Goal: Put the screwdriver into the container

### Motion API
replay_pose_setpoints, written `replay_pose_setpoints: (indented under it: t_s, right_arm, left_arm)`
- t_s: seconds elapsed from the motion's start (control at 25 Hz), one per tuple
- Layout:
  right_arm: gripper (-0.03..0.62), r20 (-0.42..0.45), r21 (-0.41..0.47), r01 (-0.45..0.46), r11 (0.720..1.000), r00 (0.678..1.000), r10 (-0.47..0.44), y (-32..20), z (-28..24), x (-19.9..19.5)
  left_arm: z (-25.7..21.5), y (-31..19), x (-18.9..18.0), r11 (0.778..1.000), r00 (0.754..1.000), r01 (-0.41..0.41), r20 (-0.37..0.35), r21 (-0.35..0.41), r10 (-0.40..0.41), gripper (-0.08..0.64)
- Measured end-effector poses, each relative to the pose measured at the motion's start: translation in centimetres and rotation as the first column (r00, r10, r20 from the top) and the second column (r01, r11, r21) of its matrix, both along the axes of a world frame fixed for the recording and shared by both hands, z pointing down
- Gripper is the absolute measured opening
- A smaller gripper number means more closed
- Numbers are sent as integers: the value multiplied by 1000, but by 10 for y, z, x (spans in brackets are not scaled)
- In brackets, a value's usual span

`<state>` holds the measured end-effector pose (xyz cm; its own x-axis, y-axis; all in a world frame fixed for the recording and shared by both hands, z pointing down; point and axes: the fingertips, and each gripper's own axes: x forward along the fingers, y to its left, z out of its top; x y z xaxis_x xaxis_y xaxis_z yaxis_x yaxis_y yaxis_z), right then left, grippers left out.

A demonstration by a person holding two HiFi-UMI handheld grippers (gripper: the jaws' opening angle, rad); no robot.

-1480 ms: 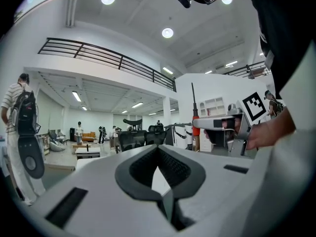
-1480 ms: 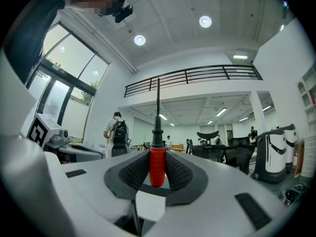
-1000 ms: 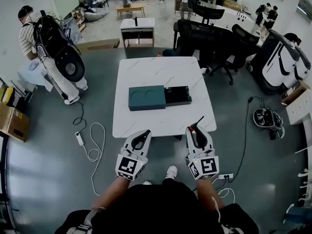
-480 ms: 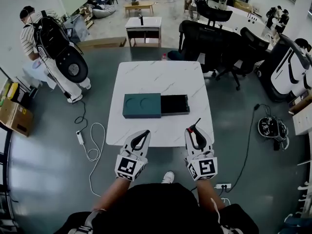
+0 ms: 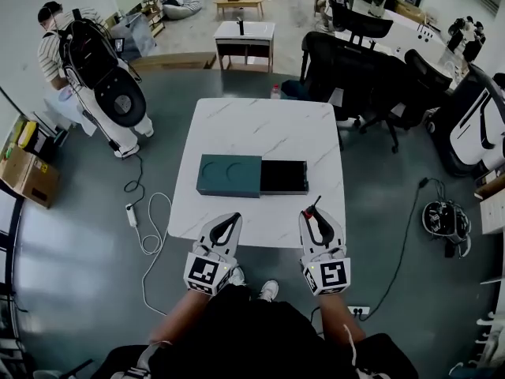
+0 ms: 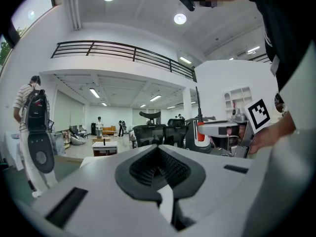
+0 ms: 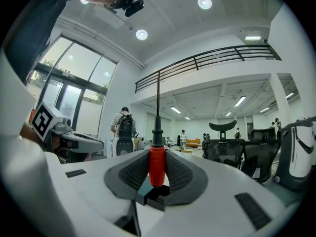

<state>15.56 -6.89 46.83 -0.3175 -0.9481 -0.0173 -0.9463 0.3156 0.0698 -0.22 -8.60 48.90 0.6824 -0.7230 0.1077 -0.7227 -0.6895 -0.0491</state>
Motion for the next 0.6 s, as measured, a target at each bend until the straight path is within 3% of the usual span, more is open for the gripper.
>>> replay_pose_setpoints:
  t_s: [0.4,0.6]
  right_arm:
    - [107,-63,10,3,1000,998,-3,-63,1,-4]
    - [107,-26,-4,-24,1000,999,24,-97,0,-3]
  left_arm:
    - [-8,-65,9,999,999,-38,-33,17,39,3]
    - [-11,-103,6,998,998,-54,-37,25,55,3]
